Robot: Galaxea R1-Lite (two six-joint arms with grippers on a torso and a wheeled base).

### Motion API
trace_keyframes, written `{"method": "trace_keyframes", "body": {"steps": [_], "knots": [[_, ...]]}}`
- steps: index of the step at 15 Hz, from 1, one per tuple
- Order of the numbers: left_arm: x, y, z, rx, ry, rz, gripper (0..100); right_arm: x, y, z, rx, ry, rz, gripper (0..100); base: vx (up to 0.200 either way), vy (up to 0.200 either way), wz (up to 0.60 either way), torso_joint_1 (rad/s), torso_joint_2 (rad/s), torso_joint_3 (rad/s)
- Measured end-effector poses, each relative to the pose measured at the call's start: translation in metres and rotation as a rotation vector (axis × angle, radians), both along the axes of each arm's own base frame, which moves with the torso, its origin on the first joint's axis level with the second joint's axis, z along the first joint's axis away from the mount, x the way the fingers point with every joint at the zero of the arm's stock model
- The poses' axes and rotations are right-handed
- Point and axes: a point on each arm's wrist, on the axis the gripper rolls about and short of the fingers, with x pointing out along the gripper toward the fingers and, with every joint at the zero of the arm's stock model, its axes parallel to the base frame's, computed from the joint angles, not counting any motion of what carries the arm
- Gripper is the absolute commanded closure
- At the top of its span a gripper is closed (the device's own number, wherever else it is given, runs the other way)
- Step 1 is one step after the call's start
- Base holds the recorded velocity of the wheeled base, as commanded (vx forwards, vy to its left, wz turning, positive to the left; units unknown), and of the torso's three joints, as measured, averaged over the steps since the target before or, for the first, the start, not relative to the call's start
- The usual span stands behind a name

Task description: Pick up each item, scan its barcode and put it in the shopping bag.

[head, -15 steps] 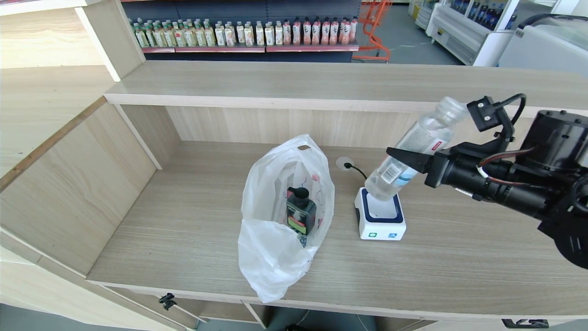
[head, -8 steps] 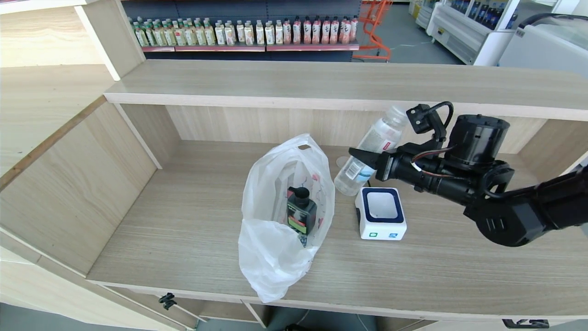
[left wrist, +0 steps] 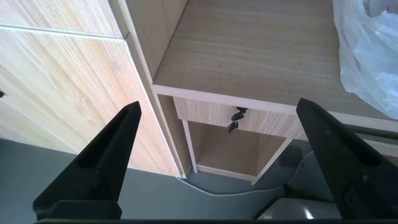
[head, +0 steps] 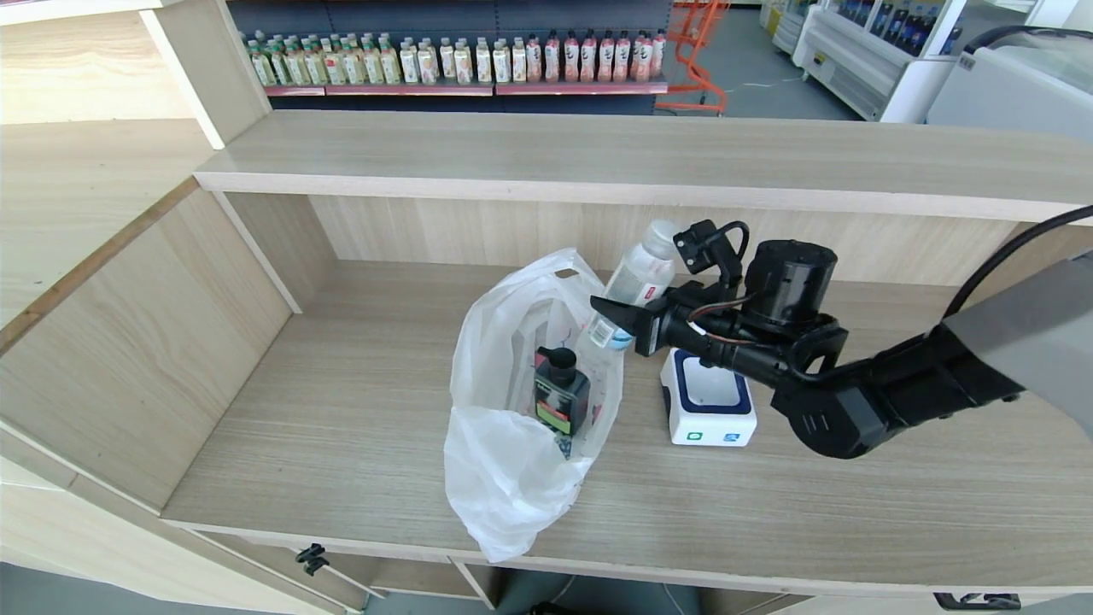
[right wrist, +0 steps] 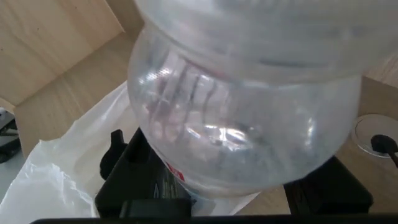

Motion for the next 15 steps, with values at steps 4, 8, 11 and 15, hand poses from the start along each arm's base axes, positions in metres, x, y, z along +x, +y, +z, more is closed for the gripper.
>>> {"method": "trace_keyframes", "body": {"steps": [4, 8, 11, 15], "knots": [[0.000, 0.000, 0.000, 0.000, 0.000, 0.000, 0, 0.013, 0.020, -0.016, -0.015, -0.019, 0.028, 100, 0.000, 0.000, 0.00, 0.000, 0.00, 0.000], [0.000, 0.000, 0.000, 0.000, 0.000, 0.000, 0, 0.024, 0.026, -0.035, -0.035, -0.056, 0.027, 100, 0.000, 0.000, 0.00, 0.000, 0.00, 0.000], [0.000, 0.000, 0.000, 0.000, 0.000, 0.001, 0, 0.030, 0.028, -0.047, -0.068, -0.062, 0.023, 100, 0.000, 0.000, 0.00, 0.000, 0.00, 0.000], [0.000, 0.000, 0.000, 0.000, 0.000, 0.000, 0, 0.035, 0.030, -0.052, -0.078, -0.074, 0.025, 0, 0.000, 0.000, 0.00, 0.000, 0.00, 0.000]]}}
